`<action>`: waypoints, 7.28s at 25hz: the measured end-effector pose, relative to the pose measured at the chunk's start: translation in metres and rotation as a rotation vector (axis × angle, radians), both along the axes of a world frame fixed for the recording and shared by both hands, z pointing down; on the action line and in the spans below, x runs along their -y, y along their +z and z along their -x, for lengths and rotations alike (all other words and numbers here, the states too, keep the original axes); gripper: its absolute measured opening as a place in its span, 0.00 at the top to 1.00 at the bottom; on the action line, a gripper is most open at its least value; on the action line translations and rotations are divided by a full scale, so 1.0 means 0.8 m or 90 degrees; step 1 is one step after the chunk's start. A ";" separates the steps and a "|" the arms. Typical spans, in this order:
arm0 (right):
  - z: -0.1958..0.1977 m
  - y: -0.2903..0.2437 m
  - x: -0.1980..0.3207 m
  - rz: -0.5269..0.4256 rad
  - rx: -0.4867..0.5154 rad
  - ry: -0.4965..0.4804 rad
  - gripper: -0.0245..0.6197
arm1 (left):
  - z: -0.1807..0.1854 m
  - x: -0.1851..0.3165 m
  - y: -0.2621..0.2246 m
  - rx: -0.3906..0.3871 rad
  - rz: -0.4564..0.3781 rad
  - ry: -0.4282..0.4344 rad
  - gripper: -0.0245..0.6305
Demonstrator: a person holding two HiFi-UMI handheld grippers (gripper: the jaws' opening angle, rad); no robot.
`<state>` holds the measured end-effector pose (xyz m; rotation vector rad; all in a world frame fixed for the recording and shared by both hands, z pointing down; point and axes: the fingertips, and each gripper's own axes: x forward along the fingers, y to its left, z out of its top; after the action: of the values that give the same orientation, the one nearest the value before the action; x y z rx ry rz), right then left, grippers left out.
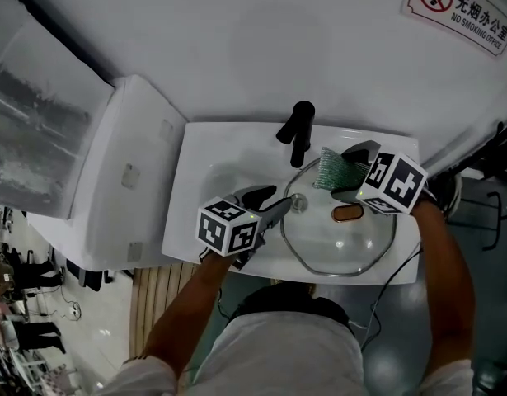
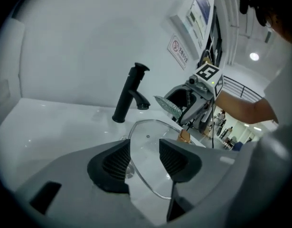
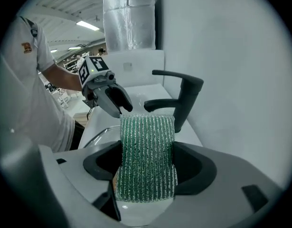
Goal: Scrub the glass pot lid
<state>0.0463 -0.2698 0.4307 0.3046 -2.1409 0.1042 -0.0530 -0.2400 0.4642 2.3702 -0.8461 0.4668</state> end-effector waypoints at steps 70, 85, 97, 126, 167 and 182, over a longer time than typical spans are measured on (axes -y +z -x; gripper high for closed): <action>0.072 0.076 -0.033 0.050 -0.178 -0.206 0.45 | -0.013 -0.012 0.077 -0.155 0.215 -0.020 0.71; -0.070 0.078 0.010 0.087 -0.110 0.085 0.45 | -0.012 -0.012 0.077 -0.152 0.220 -0.020 0.72; -0.170 0.046 -0.018 0.013 -0.007 0.359 0.45 | -0.012 -0.012 0.077 -0.149 0.219 -0.019 0.72; 0.032 0.077 -0.191 -0.027 -0.102 -0.059 0.45 | -0.010 -0.012 0.076 -0.159 0.213 -0.029 0.74; 0.015 0.086 -0.226 -0.050 -0.104 -0.010 0.45 | -0.009 -0.013 0.077 -0.151 0.215 -0.033 0.74; -0.133 0.085 -0.222 -0.014 -0.123 0.117 0.45 | -0.009 -0.014 0.076 -0.148 0.222 -0.029 0.74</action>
<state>0.1528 -0.0922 0.4989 0.5032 -1.9210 0.1510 -0.0462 -0.2291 0.5254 2.0312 -0.6517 0.2848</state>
